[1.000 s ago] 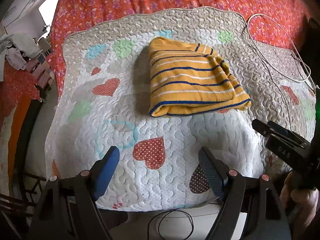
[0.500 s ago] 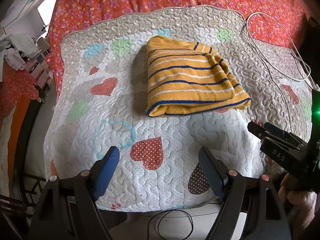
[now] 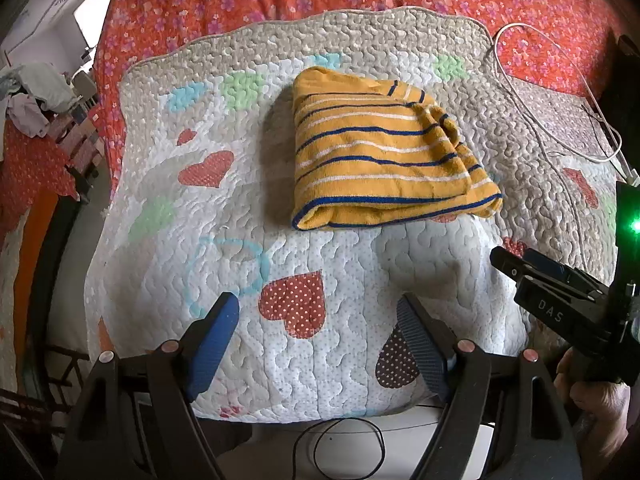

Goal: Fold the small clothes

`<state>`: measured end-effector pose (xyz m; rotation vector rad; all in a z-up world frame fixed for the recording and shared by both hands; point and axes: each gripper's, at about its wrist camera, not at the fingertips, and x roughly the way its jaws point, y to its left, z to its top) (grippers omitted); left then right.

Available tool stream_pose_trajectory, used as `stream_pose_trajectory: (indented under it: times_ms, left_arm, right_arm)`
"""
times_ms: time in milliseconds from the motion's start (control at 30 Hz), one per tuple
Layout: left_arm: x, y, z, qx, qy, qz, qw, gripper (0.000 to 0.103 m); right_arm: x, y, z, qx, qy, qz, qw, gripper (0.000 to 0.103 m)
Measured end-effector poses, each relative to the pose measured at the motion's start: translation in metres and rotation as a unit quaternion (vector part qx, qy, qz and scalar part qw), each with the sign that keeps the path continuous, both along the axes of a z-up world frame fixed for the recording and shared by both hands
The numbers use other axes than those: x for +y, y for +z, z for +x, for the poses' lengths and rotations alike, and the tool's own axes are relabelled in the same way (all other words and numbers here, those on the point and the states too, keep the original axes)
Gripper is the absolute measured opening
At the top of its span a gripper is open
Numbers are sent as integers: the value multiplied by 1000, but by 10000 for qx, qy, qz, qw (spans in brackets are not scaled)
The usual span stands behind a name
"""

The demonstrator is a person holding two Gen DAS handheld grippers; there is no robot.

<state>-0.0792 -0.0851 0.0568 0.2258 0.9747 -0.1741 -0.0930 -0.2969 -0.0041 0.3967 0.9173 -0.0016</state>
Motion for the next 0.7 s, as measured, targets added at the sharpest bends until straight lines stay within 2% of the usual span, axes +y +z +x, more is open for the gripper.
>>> stream_pose_trajectory:
  times_ms: [133,267,367,400,500,600,700]
  left_arm:
    - [6,2,6,36,16,-165,9999,80]
    - [23,9,32,243,154,-774,9966,80]
    - [37,12,71,514,348,-1499,9867,80]
    - [41,12,89,621,420,-1847,9799,80]
    - [52,0,135,868,436,-2504,9633,80]
    - [47,-18,174,1145,204,-2889,9503,80]
    - [35,-38,209,1427,-91,-2993,9434,80]
  right_arm:
    - [-2,1,-2,-18,-23,104,9999,62]
    - [-17,16,3,-118,-10,575,9983,64]
    - [-40,33,28,-275,-93,1069,9938,76]
    - [-50,36,41,-301,-166,1277,9912,81]
    - [-69,35,81,-300,-212,1731,9842,85]
    - [-78,17,125,-128,-248,1706,9849,85]
    - [-86,-7,159,28,-286,2001,9794,85]
